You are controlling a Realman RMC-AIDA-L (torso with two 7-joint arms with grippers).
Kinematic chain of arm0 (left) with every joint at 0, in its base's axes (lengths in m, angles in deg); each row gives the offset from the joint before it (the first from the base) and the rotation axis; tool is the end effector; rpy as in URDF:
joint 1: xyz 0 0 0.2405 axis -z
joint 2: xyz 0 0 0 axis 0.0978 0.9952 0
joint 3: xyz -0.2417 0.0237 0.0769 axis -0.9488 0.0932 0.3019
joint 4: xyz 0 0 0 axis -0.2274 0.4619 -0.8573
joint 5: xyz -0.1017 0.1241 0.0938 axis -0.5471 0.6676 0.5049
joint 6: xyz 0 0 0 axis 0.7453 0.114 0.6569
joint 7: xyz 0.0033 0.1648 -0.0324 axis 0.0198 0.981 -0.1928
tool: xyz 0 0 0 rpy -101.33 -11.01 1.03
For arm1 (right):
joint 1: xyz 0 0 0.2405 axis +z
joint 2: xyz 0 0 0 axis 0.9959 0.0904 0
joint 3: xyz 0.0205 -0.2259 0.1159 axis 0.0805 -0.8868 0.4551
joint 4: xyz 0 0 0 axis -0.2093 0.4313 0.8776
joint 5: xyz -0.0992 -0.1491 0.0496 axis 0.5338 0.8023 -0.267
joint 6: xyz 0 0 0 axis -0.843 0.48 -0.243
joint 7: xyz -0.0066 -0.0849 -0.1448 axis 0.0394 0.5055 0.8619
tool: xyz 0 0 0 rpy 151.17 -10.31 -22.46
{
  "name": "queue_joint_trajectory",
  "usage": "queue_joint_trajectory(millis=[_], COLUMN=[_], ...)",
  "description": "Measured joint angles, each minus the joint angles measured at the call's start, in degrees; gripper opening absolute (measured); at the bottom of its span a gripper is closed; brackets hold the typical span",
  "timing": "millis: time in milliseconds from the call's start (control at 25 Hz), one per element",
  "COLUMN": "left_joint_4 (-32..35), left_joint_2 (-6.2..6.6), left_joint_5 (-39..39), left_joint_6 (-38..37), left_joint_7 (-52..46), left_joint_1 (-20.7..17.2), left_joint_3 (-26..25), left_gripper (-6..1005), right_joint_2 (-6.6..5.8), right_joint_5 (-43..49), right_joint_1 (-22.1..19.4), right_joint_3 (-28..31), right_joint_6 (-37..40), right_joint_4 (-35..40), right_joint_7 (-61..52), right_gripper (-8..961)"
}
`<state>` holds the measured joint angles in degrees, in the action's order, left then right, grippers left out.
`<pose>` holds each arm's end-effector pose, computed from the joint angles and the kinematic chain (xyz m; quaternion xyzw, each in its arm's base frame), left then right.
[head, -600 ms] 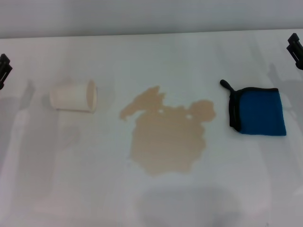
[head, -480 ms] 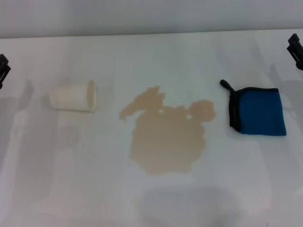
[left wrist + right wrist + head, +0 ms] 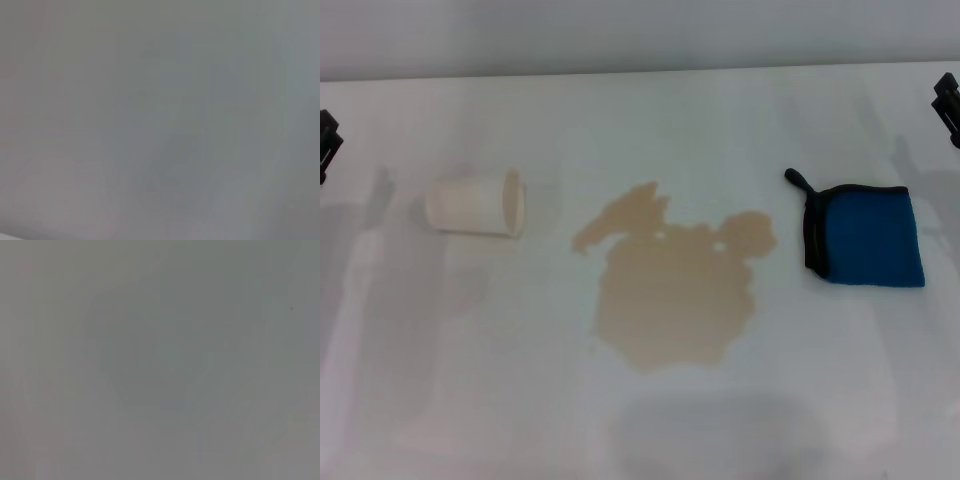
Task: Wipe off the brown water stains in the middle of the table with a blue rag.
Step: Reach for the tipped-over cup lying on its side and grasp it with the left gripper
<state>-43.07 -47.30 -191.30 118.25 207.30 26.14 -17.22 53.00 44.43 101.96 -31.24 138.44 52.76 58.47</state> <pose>-0.3162 0.3666 -0.0026 -0.6601 -0.3687 -0.3504 0.5527 0.3627 0.3231 0.0387 -0.5930 0.3699 0.3417 0.6283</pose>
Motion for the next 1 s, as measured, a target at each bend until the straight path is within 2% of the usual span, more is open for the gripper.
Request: queue_joint_trajectory(millis=[360,520,720,840,920,1000], left_joint_4=[-0.4,2.1,14.1,20.7,24.6,28.5], left_joint_2=[-0.03,0.53,1.15,1.51,2.04,3.19], left_joint_5=[0.4,4.1,14.2,19.3,23.2,28.4], left_joint_6=[0.3,1.3,2.5,5.9,8.6,10.6], left_joint_7=[-0.2,-6.4,-20.4,-25.5,-28.3,-32.4], left_joint_1=[0.9,1.6,-0.1,-1.6,-2.2,-2.3], left_joint_3=[0.3,1.7,7.2,8.6,8.7,8.7], left_gripper=[864,862,861,861,861,861], right_joint_2=[-0.10,-0.24,-0.27,-0.28,-0.27,-0.28], right_joint_5=[0.0,0.0,0.0,0.0,0.0,0.0], right_joint_1=[0.0,0.0,0.0,0.0,0.0,0.0], right_joint_3=[0.0,0.0,0.1,0.2,0.7,1.2], right_joint_6=[0.0,0.0,0.0,0.0,0.0,0.0], right_joint_4=[-0.4,-0.8,-1.4,-1.5,-1.5,-1.5], right_joint_7=[0.0,0.0,0.0,0.0,0.0,0.0], right_gripper=[864,865,865,865,865,864])
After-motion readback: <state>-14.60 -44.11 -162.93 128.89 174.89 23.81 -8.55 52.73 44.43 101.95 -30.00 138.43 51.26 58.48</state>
